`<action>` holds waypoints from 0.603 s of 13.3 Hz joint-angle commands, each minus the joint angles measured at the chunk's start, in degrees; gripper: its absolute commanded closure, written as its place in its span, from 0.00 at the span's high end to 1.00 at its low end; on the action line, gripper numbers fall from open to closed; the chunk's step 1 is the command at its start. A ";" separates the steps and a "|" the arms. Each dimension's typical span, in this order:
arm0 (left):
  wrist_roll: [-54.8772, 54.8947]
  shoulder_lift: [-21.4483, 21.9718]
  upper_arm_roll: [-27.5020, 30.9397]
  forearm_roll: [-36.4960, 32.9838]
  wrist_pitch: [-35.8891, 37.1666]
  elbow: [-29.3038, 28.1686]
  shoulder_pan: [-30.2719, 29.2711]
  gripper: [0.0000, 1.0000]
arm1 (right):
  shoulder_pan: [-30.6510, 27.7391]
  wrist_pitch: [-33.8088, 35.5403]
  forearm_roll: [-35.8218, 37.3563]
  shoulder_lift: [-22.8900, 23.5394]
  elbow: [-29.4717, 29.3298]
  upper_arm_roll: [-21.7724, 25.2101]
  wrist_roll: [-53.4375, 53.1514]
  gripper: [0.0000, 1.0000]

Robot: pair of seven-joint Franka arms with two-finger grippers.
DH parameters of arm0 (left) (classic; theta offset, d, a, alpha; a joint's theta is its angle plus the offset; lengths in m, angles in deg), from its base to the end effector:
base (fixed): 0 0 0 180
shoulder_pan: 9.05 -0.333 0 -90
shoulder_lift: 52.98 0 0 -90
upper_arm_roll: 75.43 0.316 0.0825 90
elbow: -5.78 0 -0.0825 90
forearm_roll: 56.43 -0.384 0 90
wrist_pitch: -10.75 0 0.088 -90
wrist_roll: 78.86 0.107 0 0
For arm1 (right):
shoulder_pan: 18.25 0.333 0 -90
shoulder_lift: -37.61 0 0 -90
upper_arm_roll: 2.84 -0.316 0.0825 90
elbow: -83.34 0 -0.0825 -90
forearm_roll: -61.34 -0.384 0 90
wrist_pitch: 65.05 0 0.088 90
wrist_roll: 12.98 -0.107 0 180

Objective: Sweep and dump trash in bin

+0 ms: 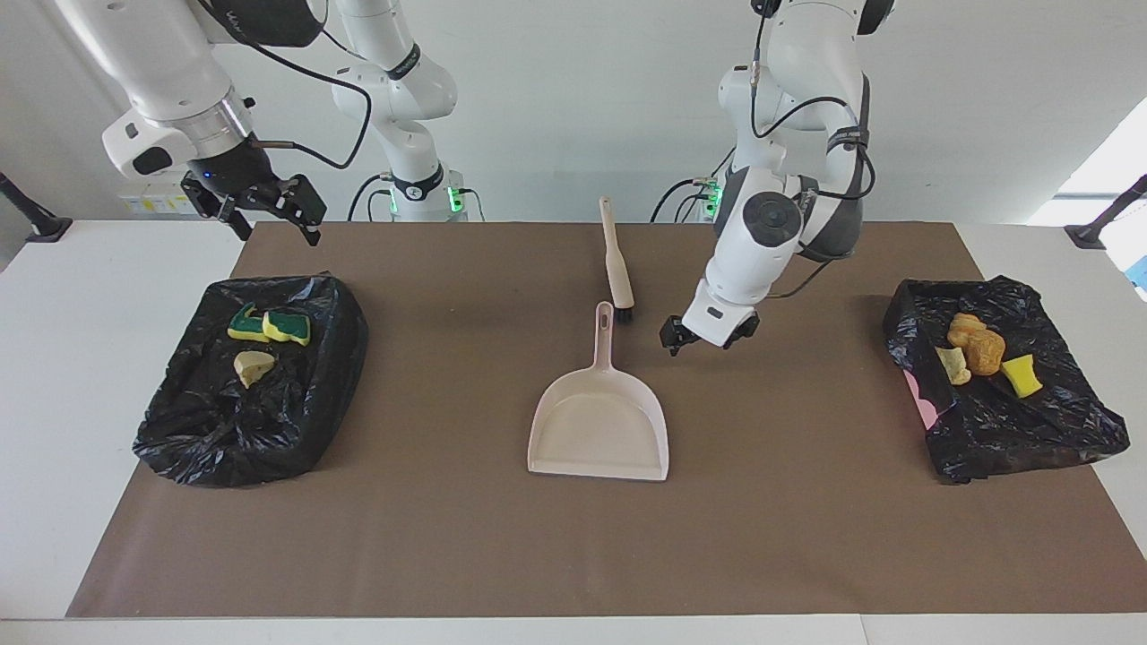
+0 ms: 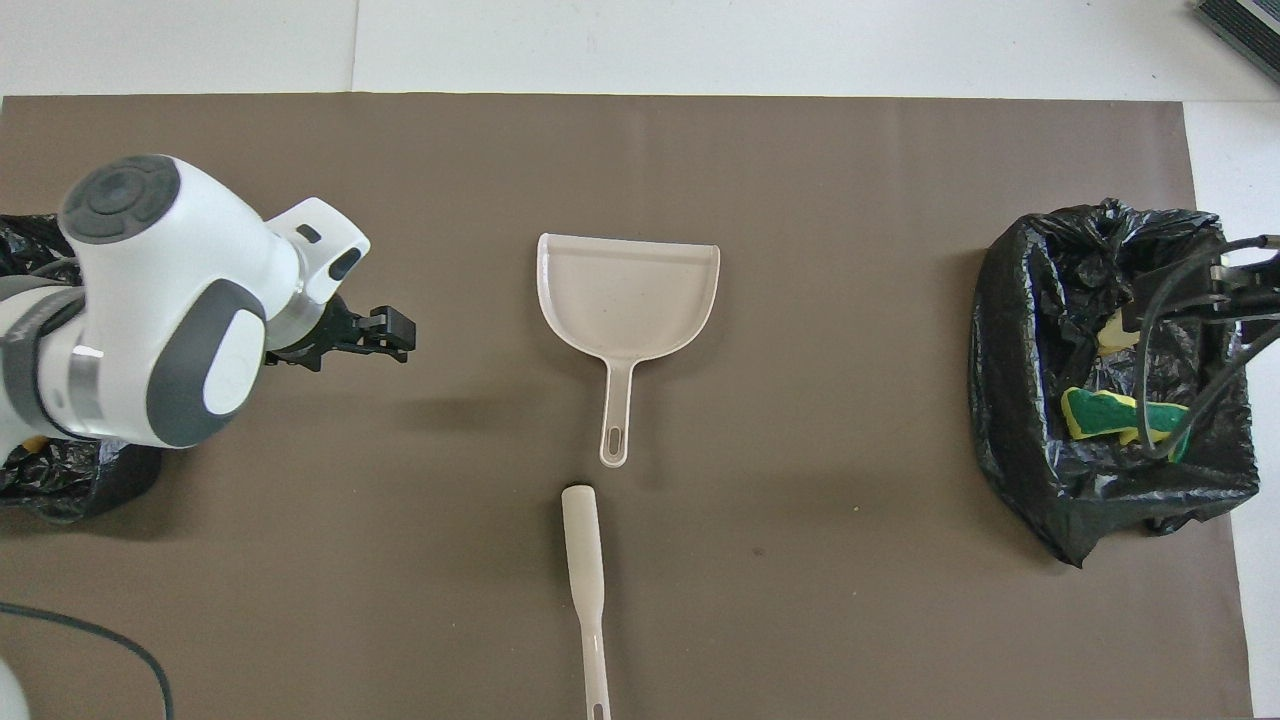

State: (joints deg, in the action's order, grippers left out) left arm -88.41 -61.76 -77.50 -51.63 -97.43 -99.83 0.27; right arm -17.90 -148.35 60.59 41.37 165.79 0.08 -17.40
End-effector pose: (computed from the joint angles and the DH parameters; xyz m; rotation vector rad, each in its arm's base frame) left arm 0.5769 -0.1217 0.4337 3.0734 -0.0023 -0.1873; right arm 0.5627 -0.0226 0.6393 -3.1260 0.1890 0.0797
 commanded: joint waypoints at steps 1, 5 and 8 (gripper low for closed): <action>11.79 5.52 -0.57 0.04 5.07 -1.27 -7.88 1.00 | -0.52 -0.47 -0.57 -1.30 1.57 -0.28 -0.33 1.00; 17.02 7.11 -0.65 -7.51 8.59 3.11 -12.04 1.00 | -0.52 -0.38 -0.57 -1.30 1.57 -0.28 -0.25 1.00; 16.41 8.16 -0.74 -7.61 14.47 10.31 -11.78 1.00 | -0.52 -0.03 -0.57 -1.39 1.65 -0.28 -0.25 1.00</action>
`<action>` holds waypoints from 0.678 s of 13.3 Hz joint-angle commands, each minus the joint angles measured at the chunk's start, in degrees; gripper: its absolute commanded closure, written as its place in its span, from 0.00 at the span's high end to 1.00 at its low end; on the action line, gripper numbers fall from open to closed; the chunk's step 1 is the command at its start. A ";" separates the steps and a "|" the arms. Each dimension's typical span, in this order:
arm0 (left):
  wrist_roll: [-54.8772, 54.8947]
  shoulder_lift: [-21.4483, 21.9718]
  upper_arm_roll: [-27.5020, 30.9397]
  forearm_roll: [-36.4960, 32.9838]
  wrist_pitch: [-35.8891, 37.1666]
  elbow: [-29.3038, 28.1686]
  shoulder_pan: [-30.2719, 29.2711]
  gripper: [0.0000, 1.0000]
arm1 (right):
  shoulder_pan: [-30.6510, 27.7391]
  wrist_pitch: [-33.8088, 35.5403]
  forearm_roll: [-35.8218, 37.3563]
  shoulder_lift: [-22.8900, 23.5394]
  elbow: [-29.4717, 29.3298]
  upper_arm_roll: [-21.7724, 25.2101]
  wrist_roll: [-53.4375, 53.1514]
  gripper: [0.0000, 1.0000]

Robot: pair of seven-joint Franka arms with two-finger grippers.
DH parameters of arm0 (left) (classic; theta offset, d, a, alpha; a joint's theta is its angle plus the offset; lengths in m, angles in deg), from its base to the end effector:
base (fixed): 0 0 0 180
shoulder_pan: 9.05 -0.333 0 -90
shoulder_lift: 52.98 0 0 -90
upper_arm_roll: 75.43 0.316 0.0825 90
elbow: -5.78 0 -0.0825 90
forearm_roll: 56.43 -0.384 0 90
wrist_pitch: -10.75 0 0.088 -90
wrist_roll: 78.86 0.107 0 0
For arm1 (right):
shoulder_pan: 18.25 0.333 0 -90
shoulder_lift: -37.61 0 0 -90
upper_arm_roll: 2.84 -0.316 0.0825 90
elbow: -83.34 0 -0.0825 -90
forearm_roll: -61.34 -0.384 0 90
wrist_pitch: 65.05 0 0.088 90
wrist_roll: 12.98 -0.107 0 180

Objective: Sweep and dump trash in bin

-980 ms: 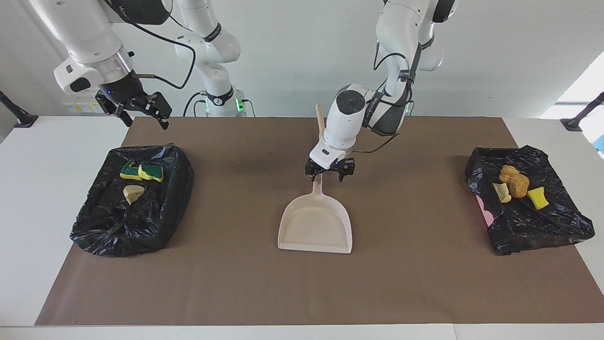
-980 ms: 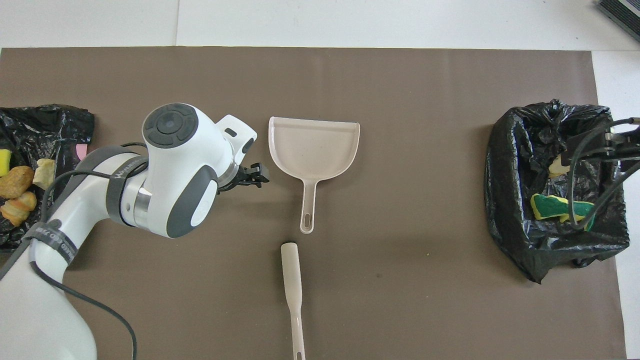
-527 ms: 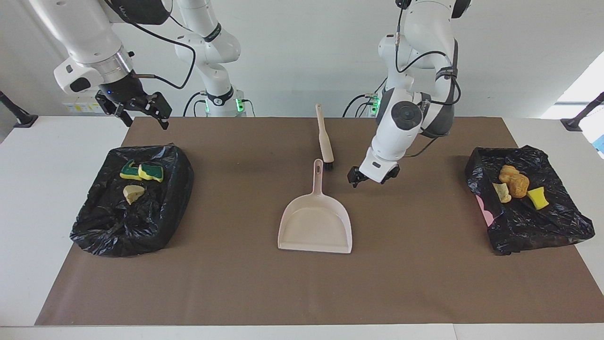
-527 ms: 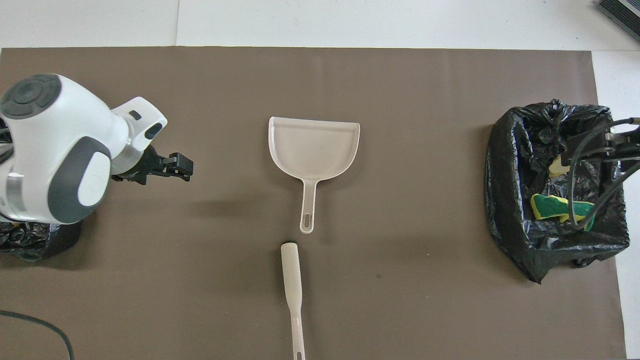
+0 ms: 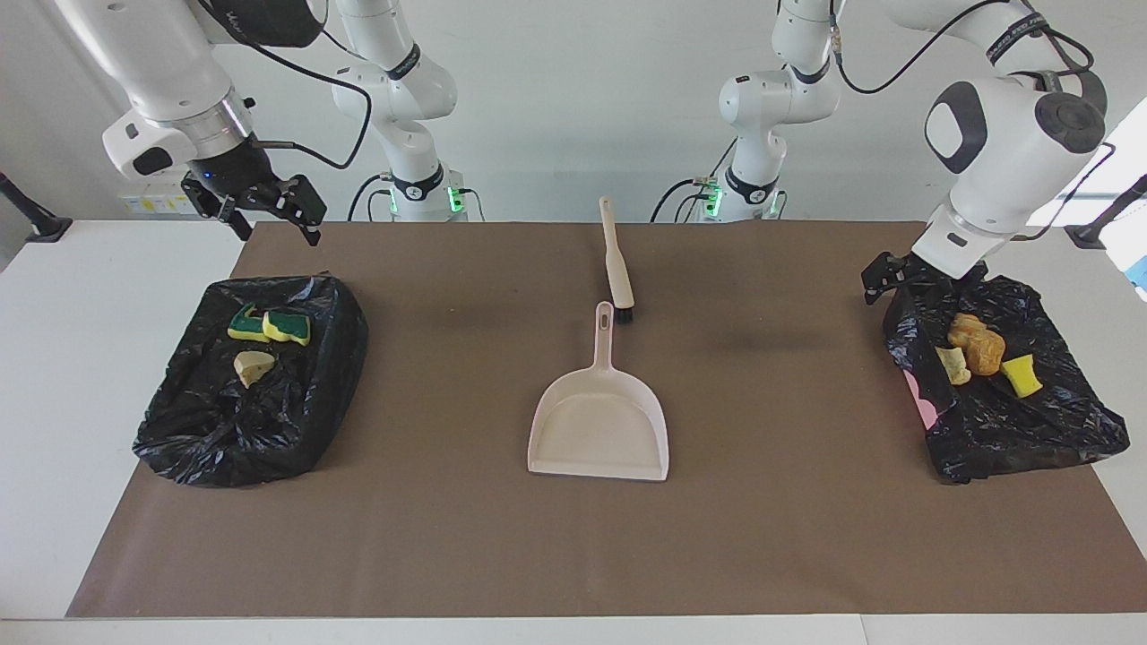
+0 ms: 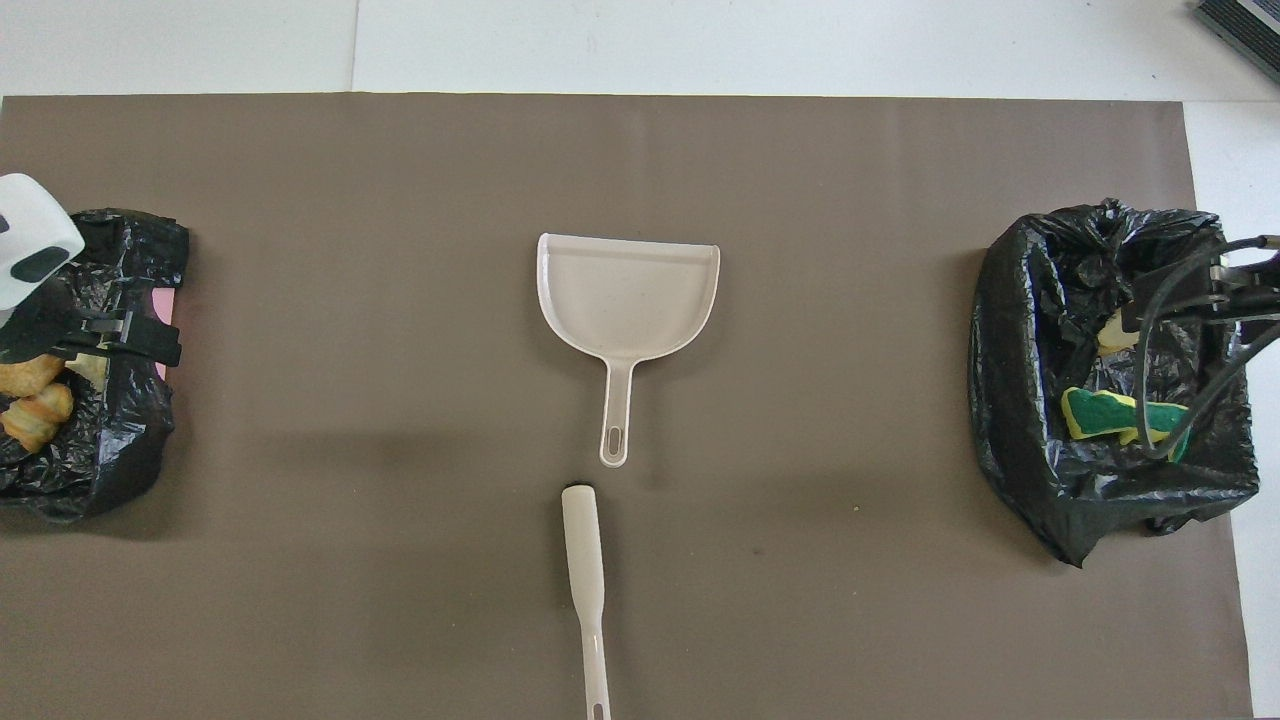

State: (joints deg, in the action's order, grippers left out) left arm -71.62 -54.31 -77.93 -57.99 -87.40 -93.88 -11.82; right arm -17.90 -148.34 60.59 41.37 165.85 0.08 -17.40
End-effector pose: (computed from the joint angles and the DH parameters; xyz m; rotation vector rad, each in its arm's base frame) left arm 0.5651 0.0054 0.5436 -3.1118 0.1966 0.0797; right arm 0.5627 -0.0226 0.6388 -3.1260 0.1890 0.0816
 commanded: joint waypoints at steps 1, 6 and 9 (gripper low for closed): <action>-0.39 1.24 -0.31 -0.90 6.11 6.65 0.48 1.00 | -0.52 -0.12 -0.48 -1.30 1.59 -0.28 -0.33 1.00; -0.56 1.42 -0.05 2.89 15.76 14.83 0.22 1.00 | -0.87 -0.73 0.04 -1.04 1.42 0.07 -0.60 1.00; -0.47 3.70 -0.40 2.01 17.64 15.99 0.22 1.00 | -1.32 -0.65 -0.48 -1.21 1.42 -0.28 -0.33 1.00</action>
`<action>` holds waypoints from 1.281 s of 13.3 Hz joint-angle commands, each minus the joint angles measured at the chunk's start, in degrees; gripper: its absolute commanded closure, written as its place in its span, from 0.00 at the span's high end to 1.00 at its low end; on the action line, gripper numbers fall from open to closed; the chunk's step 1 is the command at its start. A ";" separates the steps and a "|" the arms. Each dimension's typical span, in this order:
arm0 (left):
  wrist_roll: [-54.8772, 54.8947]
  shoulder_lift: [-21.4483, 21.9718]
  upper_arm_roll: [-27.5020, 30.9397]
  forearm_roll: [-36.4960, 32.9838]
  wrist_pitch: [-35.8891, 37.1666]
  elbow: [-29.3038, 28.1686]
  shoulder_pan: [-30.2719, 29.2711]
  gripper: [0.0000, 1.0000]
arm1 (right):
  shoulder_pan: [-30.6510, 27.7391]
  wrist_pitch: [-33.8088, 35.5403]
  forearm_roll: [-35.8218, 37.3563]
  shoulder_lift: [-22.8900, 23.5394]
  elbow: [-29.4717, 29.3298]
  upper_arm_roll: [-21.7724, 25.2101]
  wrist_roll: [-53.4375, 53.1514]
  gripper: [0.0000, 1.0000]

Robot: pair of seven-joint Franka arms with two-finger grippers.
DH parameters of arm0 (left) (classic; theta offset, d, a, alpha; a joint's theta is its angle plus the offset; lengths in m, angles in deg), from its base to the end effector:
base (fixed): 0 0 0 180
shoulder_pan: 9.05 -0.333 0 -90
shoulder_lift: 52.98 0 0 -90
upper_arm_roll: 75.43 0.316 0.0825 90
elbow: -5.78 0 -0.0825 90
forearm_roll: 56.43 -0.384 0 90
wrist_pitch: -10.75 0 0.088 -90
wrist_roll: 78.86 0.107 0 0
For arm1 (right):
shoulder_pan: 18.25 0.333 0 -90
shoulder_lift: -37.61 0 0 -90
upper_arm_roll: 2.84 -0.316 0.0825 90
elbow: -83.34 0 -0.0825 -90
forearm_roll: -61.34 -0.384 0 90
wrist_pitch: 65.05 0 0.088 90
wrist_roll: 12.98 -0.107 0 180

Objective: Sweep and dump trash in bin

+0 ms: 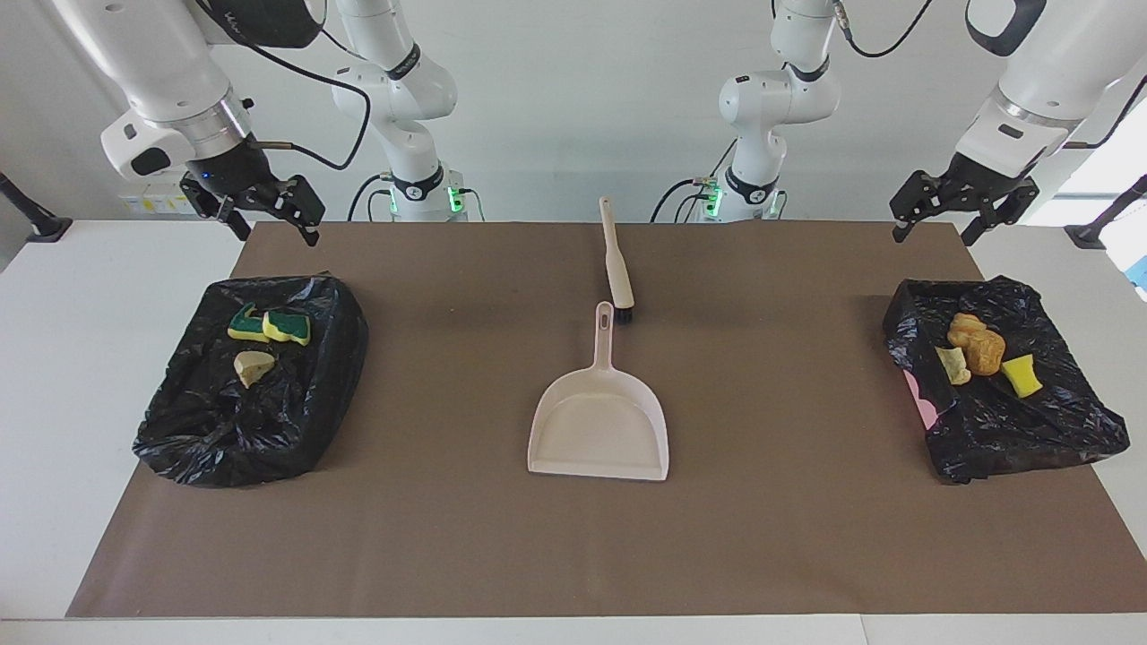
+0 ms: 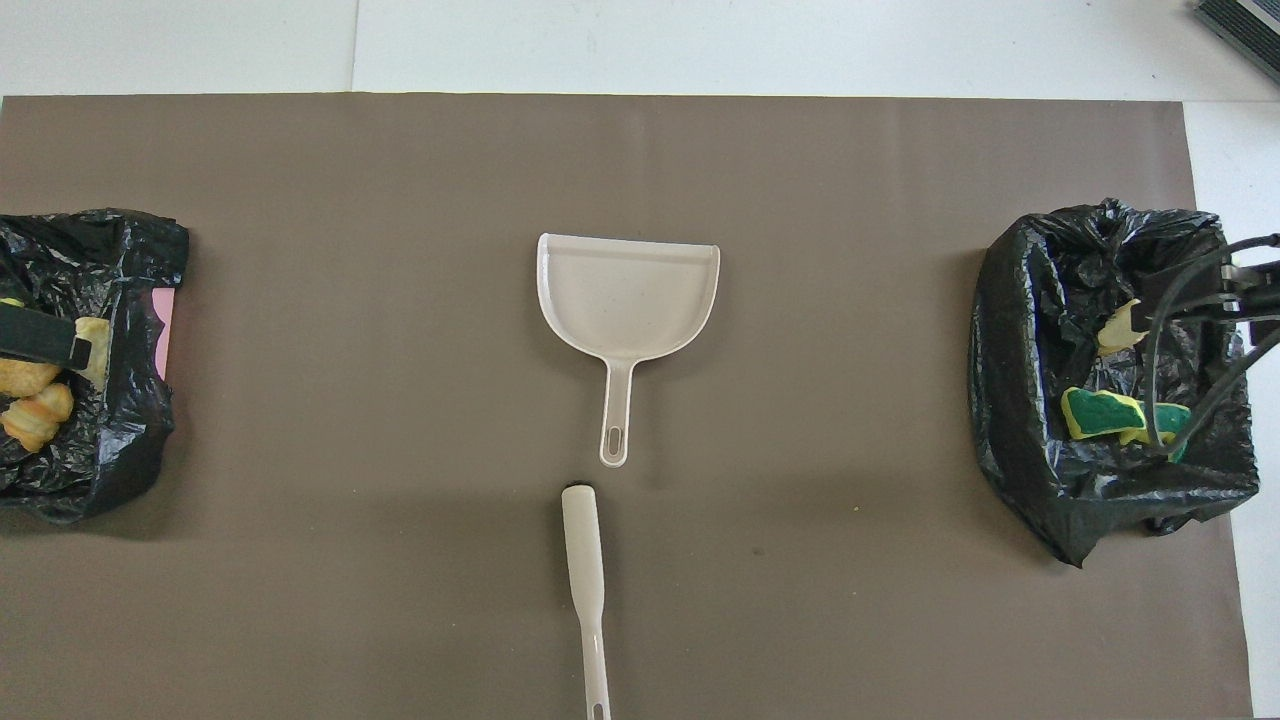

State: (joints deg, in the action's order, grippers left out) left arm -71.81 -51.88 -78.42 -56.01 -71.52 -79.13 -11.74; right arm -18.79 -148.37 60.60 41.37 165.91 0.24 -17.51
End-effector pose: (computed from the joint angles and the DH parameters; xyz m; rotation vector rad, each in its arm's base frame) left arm 0.5344 -0.0040 0.6646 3.1269 -0.2022 -0.0415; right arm 0.5623 -0.0329 0.6384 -3.1238 0.2207 0.0822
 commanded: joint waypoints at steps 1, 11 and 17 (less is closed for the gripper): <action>-0.37 1.19 0.27 -0.06 2.29 1.41 0.14 1.00 | -0.25 -0.62 -0.59 -1.30 1.45 -0.70 -0.13 1.00; -7.66 3.91 -0.52 2.48 -1.92 -0.25 1.19 1.00 | -0.51 -0.71 -0.15 -1.21 1.37 -0.36 -0.39 1.00; -7.58 4.27 -0.87 2.49 -1.84 -1.84 1.11 1.00 | -0.42 -0.71 0.20 -1.30 1.28 -0.44 -0.31 1.00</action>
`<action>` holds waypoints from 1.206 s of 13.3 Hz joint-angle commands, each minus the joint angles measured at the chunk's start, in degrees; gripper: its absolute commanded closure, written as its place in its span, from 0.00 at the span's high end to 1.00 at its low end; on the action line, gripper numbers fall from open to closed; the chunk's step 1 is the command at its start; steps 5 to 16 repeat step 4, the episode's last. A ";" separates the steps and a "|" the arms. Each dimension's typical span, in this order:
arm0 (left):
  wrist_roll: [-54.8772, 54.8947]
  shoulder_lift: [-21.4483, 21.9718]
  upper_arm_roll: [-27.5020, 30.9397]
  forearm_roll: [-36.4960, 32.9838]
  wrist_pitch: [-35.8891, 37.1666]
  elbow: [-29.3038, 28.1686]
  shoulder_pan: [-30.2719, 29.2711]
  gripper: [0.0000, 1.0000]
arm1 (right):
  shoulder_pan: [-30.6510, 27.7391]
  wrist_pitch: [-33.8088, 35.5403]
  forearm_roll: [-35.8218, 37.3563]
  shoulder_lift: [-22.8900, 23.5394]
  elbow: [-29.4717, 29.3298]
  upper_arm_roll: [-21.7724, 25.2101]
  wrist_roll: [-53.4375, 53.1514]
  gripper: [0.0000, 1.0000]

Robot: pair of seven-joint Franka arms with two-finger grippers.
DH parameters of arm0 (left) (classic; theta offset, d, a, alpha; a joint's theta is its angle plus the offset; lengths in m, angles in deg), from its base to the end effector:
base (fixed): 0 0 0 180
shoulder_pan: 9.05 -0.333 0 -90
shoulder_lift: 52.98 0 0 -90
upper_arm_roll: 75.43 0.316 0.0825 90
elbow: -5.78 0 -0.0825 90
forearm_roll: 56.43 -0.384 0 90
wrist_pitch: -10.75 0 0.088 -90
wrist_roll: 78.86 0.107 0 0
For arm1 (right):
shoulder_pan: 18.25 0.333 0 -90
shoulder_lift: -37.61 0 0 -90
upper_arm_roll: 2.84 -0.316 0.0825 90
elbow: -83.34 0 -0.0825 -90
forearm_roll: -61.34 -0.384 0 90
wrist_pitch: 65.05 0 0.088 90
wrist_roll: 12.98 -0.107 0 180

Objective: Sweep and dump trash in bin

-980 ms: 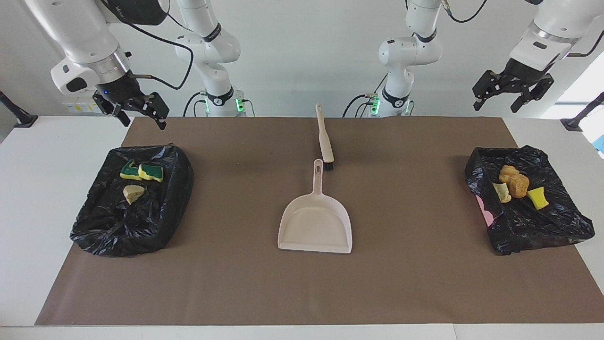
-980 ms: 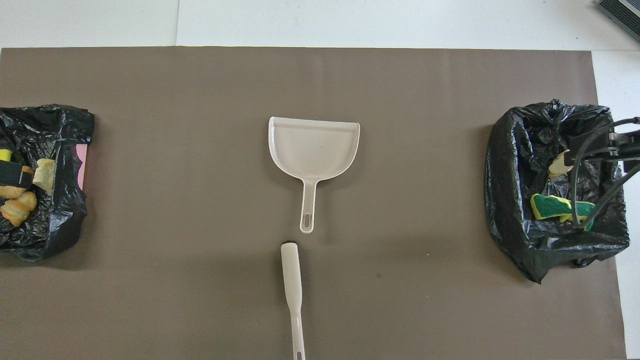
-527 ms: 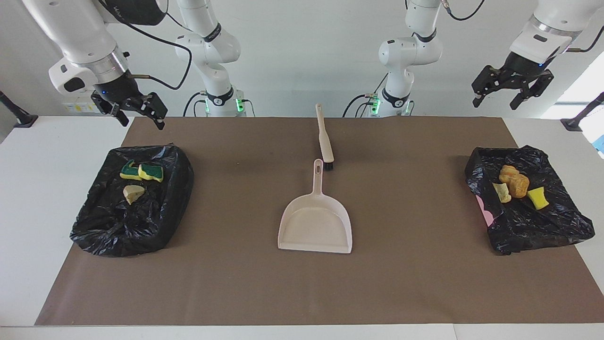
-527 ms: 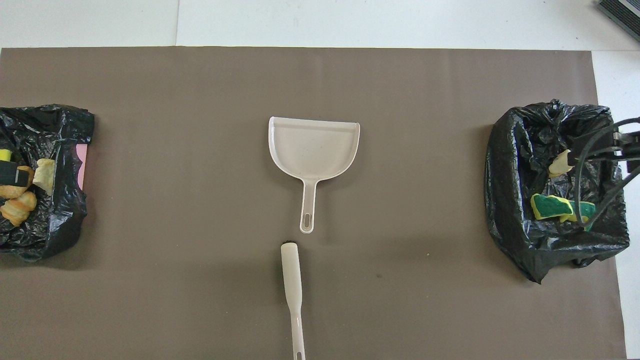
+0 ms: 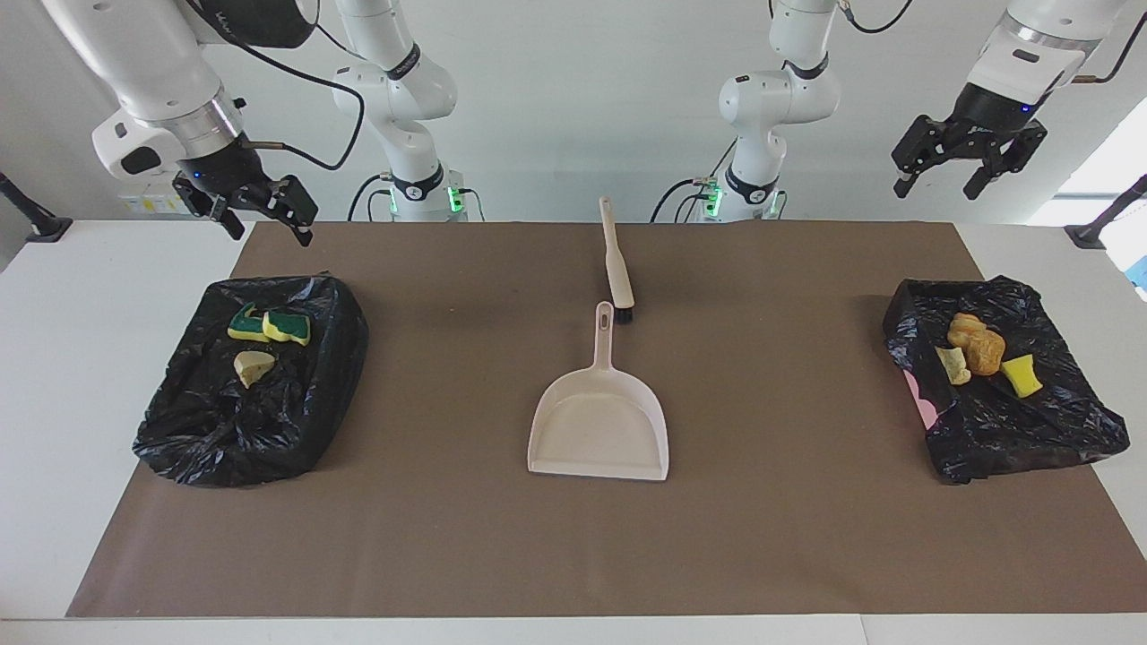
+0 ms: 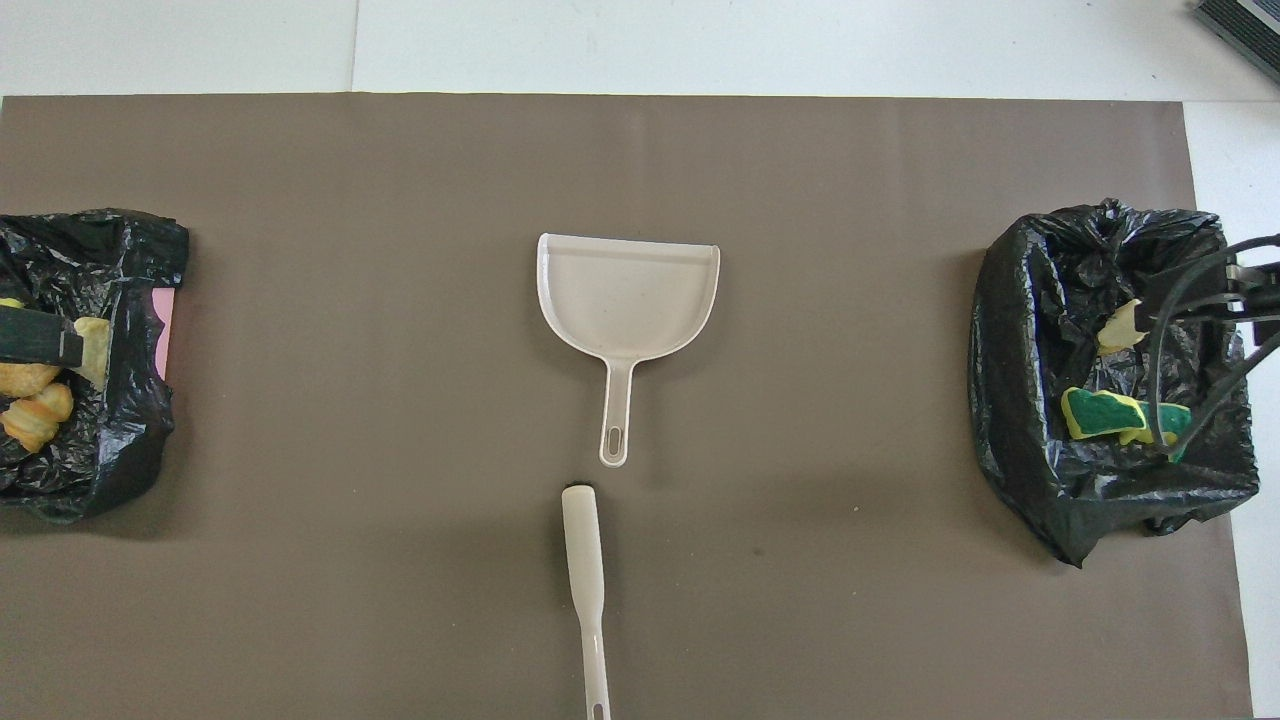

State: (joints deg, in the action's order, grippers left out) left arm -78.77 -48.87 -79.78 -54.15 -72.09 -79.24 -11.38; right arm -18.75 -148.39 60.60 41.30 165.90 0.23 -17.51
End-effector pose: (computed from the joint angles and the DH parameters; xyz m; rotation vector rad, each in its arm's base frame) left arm 0.5168 -0.0247 0.6922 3.1060 -0.0658 0.0511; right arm 0.5619 -0.0324 0.6392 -3.1239 0.2193 0.0795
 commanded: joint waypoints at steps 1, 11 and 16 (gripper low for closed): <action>-0.96 1.26 0.48 0.63 -1.36 -1.73 0.75 1.00 | -0.47 -0.68 0.12 -1.32 1.28 -0.43 -0.22 1.00; -0.97 1.17 0.40 0.63 -1.27 -1.64 0.75 1.00 | -0.46 -0.68 0.29 -1.58 1.28 -0.52 -0.22 1.00; -0.97 1.17 0.40 0.63 -1.27 -1.64 0.75 1.00 | -0.46 -0.68 0.29 -1.58 1.28 -0.52 -0.22 1.00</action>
